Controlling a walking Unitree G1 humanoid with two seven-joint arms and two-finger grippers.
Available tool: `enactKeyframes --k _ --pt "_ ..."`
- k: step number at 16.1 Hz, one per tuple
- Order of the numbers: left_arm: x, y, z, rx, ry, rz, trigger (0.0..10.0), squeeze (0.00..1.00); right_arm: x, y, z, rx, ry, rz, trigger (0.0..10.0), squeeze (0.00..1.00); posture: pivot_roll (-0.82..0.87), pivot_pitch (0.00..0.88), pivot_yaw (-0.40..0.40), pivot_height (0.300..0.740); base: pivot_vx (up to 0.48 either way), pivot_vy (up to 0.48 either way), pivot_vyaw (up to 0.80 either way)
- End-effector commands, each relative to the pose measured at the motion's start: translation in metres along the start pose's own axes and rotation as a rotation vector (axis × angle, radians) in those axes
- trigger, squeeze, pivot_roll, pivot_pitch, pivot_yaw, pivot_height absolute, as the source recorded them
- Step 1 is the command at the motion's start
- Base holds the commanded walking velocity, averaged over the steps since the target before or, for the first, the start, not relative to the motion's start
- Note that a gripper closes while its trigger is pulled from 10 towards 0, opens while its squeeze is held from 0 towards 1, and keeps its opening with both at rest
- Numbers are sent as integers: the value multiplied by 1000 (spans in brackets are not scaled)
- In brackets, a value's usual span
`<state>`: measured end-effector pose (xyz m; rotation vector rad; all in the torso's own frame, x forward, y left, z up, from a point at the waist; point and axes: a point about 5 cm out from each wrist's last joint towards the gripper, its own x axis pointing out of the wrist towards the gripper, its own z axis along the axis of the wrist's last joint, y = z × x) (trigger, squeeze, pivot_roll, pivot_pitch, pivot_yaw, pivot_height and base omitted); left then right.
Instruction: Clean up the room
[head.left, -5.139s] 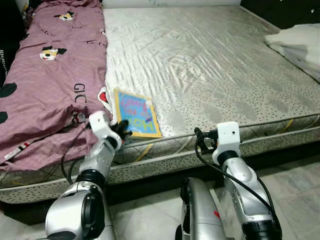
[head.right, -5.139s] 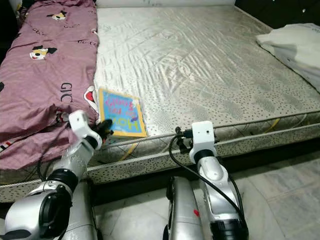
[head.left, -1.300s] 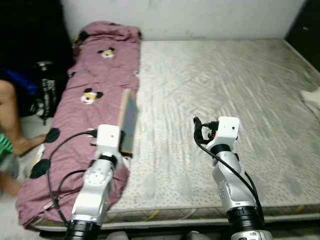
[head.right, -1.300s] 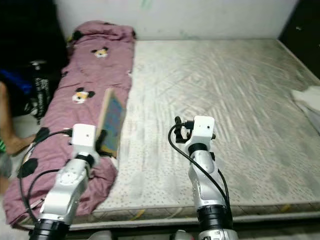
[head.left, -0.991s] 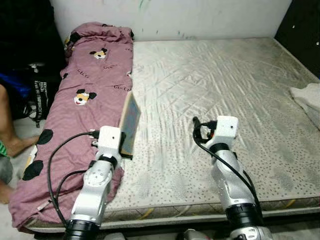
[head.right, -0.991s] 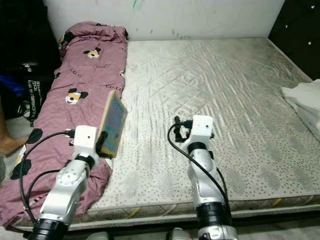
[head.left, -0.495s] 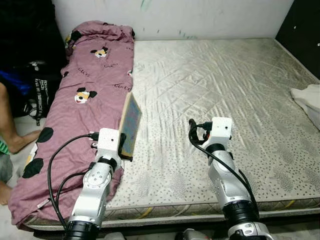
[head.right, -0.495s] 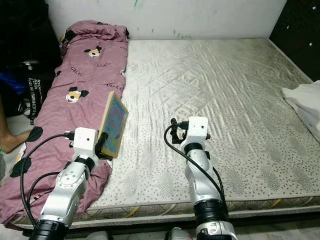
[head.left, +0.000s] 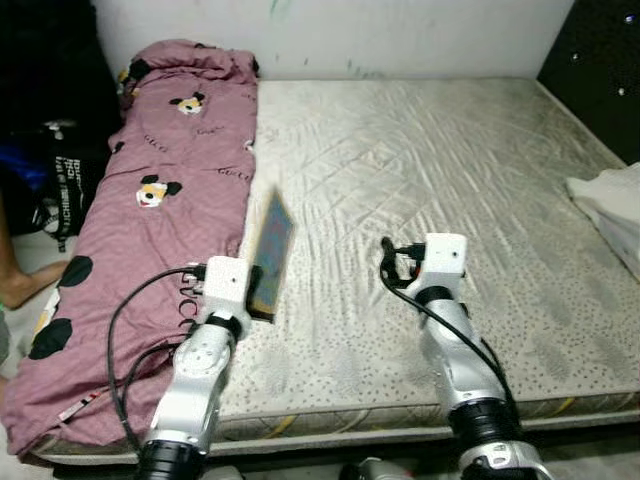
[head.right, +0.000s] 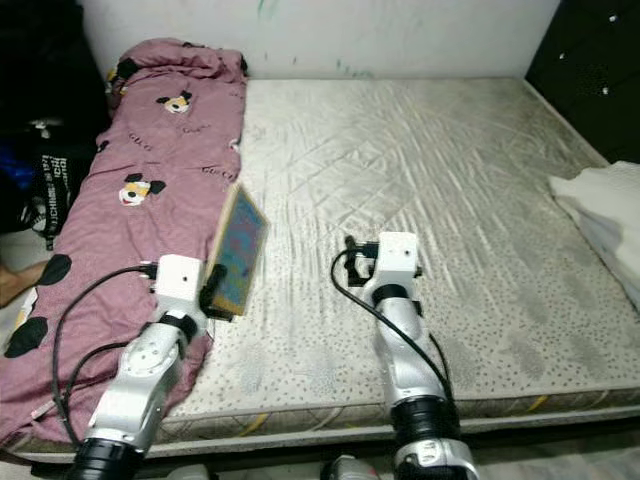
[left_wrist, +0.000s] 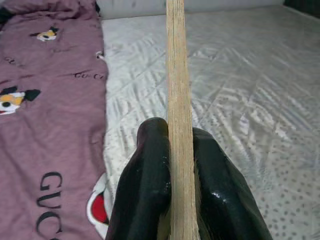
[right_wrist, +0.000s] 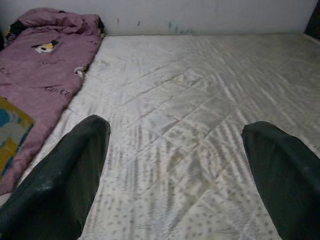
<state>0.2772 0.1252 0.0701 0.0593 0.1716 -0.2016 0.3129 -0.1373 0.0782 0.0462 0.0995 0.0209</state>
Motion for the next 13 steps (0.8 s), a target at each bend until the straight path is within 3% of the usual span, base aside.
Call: enactKeyframes --k 1,10,13 --pt "2 3 7 10 -41 6 10000 0 3 2 3 -2 -10 1 10000 0 62 0 -31 740 0 -307 0" --pt "3 2 7 -1 -39 4 10000 0 3 2 3 -12 -12 1 10000 0 59 0 -33 740 0 -319 0" --pt "3 2 9 -8 -64 18 10000 0 3 1 2 -15 -9 0 10000 0 57 0 -36 740 0 0 0"
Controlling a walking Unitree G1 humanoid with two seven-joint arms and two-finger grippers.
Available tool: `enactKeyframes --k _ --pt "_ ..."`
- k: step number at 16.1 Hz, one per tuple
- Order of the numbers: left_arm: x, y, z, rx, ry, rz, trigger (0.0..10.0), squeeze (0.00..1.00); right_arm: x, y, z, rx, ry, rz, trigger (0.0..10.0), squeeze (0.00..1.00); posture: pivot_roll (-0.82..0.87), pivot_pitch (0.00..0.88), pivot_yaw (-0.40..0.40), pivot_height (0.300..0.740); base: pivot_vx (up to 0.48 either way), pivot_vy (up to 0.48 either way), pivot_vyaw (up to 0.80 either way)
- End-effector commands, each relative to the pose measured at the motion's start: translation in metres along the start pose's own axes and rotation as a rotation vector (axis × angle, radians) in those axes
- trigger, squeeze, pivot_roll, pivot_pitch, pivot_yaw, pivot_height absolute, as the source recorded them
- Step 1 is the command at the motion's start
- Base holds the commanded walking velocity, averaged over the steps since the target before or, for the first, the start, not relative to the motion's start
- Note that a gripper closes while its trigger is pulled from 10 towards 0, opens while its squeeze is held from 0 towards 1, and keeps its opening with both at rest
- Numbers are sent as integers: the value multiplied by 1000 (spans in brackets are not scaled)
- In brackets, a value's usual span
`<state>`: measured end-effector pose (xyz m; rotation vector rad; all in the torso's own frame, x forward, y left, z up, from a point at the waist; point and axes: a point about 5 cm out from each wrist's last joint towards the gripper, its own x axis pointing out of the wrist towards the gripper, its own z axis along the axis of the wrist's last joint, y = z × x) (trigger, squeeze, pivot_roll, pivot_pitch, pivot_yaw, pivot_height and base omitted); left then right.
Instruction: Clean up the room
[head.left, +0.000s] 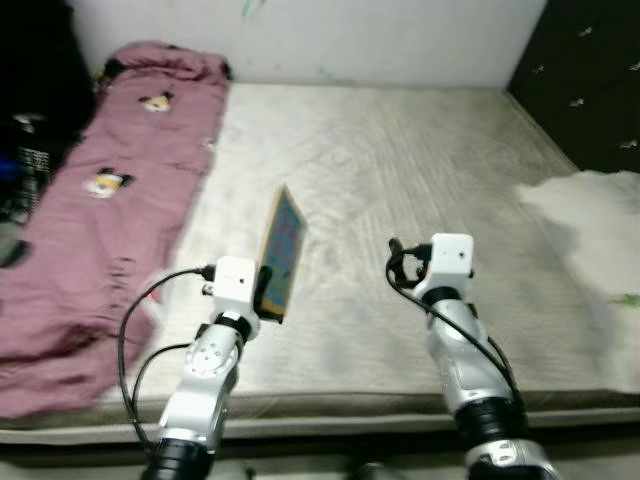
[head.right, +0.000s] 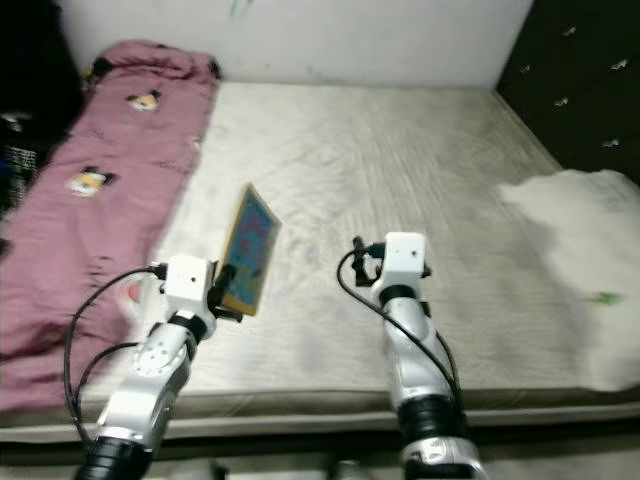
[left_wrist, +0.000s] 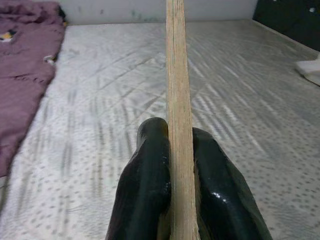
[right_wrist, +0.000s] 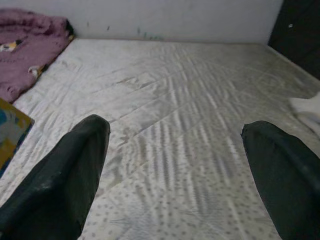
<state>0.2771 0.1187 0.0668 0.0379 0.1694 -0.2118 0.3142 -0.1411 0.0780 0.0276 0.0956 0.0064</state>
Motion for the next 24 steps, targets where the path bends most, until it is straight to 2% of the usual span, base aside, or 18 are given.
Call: enactKeyframes --k 1,3,6,8,9,10,11,13,14,21,24 --pt "1 8 12 15 -61 31 10000 0 1 5 2 3 -6 16 10000 0 57 0 -36 740 0 0 0" --pt "2 10 11 0 -64 48 10000 0 1 5 2 3 -4 15 10000 0 58 0 -37 740 0 0 0" --pt "-1 17 18 56 -118 82 10000 0 1 5 2 3 -6 15 10000 0 59 0 -36 740 0 0 0" --pt "-4 23 19 39 -132 90 10000 0 0 5 3 4 -10 16 10000 0 61 0 -35 740 0 0 0" --pt "-7 26 23 90 -172 77 10000 0 0 6 3 1 -15 23 10000 0 61 0 -34 740 0 0 0" --pt "-9 23 29 199 -220 42 10000 0 1 6 4 0 -16 24 10000 0 63 0 -35 740 0 0 0" --pt "-11 18 31 255 -255 -19 10000 0 1 6 4 0 -16 26 10000 0 64 0 -34 740 0 0 0" --pt "-10 16 26 228 -217 5 10000 0 2 7 4 -1 -15 30 10000 0 67 0 -36 740 0 0 0" --pt "-10 16 26 257 -220 15 10000 0 3 7 4 -2 -15 33 10000 0 68 0 -37 740 0 0 0" --pt "-8 18 23 245 -217 23 10000 0 4 8 4 -5 -11 40 10000 0 73 0 -41 740 0 0 0" --pt "-8 17 24 246 -217 20 10000 0 4 8 3 -4 -6 44 10000 0 75 0 -44 740 0 0 -560"
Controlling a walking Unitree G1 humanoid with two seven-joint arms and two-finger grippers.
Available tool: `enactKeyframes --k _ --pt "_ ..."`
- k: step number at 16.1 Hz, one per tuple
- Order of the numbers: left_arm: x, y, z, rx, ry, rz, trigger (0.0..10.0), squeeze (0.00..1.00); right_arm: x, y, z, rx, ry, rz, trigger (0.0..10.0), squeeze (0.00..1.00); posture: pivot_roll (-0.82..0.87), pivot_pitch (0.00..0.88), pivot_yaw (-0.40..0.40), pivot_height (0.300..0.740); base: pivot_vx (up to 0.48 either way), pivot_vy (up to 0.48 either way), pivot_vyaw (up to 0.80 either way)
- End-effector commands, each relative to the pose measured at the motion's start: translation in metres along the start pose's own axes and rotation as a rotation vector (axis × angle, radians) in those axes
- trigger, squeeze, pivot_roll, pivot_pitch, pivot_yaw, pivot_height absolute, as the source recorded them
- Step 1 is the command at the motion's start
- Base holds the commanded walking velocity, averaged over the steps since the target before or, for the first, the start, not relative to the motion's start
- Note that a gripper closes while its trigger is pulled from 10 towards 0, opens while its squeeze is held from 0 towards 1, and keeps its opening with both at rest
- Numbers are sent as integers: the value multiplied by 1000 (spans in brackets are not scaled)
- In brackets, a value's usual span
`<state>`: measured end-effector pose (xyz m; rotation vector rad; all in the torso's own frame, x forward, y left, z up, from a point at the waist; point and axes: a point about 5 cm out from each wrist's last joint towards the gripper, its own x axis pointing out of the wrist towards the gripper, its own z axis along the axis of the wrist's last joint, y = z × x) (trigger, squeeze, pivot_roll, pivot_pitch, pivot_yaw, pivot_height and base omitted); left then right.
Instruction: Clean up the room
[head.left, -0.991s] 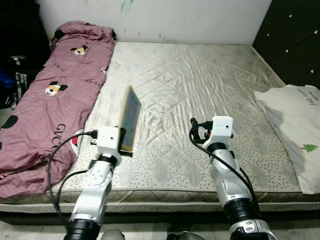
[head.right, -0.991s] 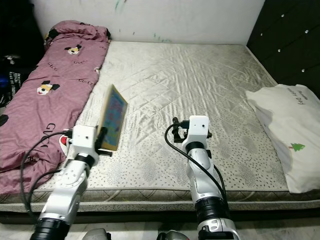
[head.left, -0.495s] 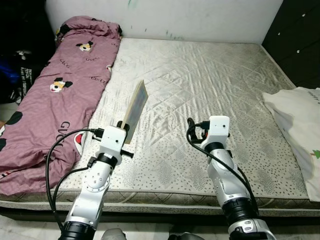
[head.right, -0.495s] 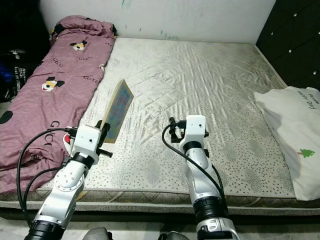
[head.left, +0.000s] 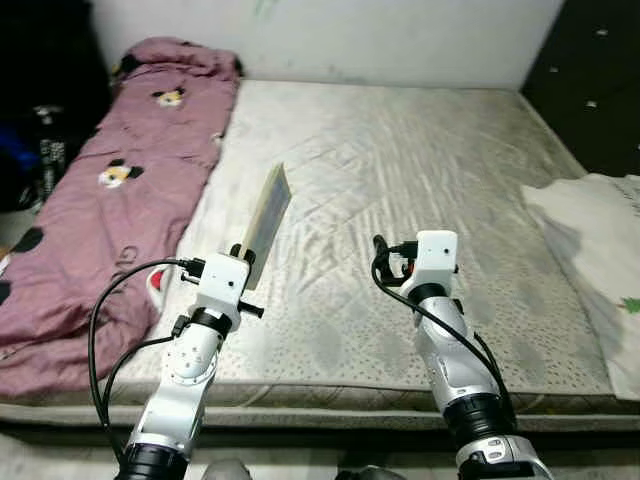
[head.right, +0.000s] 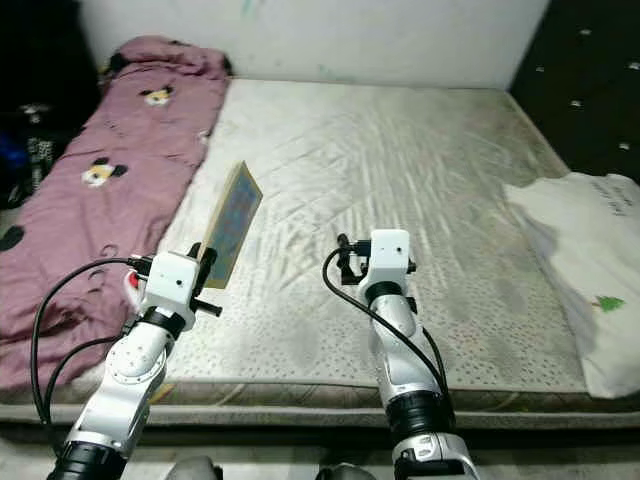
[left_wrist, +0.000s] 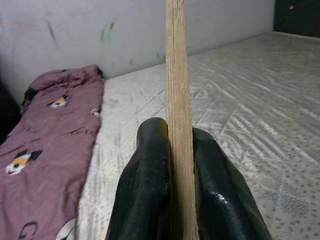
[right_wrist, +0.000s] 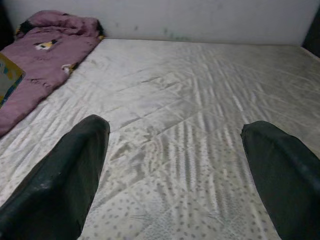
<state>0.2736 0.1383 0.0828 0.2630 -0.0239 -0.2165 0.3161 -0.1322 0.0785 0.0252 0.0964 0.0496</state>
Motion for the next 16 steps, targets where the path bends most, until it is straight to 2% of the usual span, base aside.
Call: enactKeyframes --k 1,10,16 --pt "4 0 10 1 -53 3 10000 0 2 -1 3 0 -9 5 10000 0 75 0 -44 740 0 0 0" --pt "5 -3 11 -10 -58 -11 10000 0 2 1 3 -20 -11 16 10000 0 73 0 -45 740 0 0 0" --pt "6 -4 11 -13 -57 -9 10000 0 2 0 3 -18 -13 15 10000 0 71 0 -47 740 0 -259 0"
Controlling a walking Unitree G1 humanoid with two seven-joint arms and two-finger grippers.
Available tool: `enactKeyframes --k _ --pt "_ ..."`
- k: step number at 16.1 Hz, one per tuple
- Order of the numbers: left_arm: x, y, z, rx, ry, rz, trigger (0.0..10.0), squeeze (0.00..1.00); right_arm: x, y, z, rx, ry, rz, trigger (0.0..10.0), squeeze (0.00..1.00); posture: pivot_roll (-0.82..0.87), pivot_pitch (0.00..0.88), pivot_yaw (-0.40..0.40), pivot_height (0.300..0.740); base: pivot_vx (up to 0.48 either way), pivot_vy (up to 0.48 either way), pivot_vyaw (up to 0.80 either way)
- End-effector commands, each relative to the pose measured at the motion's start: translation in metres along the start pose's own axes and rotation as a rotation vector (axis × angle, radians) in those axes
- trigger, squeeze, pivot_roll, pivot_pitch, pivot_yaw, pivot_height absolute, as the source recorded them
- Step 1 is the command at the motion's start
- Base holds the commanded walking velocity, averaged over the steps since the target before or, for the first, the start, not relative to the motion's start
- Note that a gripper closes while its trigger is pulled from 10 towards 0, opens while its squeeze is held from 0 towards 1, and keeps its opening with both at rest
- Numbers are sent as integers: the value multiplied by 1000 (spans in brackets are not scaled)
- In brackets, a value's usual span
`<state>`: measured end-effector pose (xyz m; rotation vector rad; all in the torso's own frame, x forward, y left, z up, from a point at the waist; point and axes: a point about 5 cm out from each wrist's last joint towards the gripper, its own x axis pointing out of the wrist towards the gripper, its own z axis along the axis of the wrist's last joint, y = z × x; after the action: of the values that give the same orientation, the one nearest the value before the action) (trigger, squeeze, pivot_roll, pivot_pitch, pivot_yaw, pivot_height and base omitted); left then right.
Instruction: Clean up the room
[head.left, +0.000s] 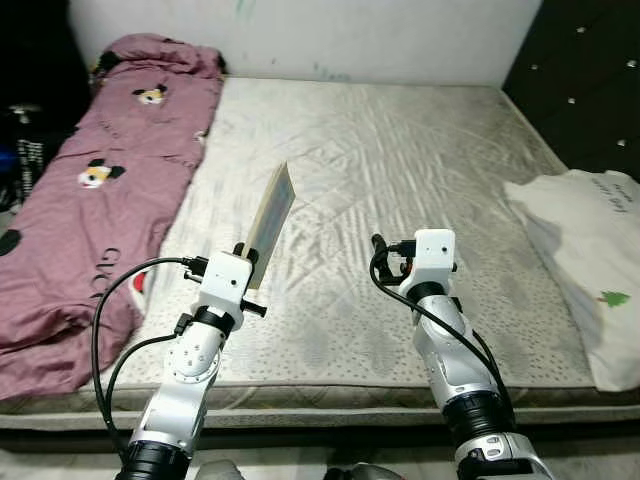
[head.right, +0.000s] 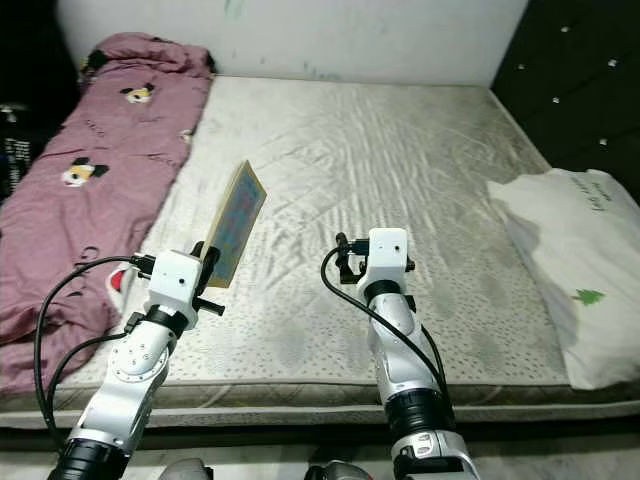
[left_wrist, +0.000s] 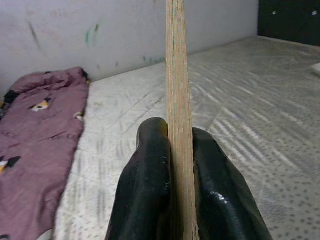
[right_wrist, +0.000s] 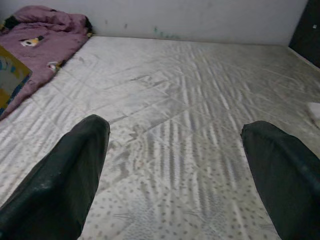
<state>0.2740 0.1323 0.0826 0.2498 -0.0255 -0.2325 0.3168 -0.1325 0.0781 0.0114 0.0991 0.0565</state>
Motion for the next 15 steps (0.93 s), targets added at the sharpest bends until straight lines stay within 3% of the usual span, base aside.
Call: enactKeyframes --k 1,4,8,13,15 --pt "4 2 10 1 -54 10 10000 0 2 0 4 0 -19 7 10000 0 71 0 -48 740 0 -270 0" --pt "-2 19 15 -45 -69 148 10000 0 -1 -10 9 60 -46 -48 10000 0 71 0 -45 740 0 -269 0" --pt "-20 43 12 -90 -46 318 10000 0 -11 -20 11 60 -62 -79 10000 0 84 0 -47 740 0 -286 0" --pt "-14 39 15 -100 -45 308 10000 0 -13 -14 10 61 -51 -48 10000 0 79 0 -45 740 0 -312 0" --pt "-13 36 18 -115 -70 311 10000 0 -15 -16 10 70 -48 -60 10000 0 75 0 -42 740 0 0 0"
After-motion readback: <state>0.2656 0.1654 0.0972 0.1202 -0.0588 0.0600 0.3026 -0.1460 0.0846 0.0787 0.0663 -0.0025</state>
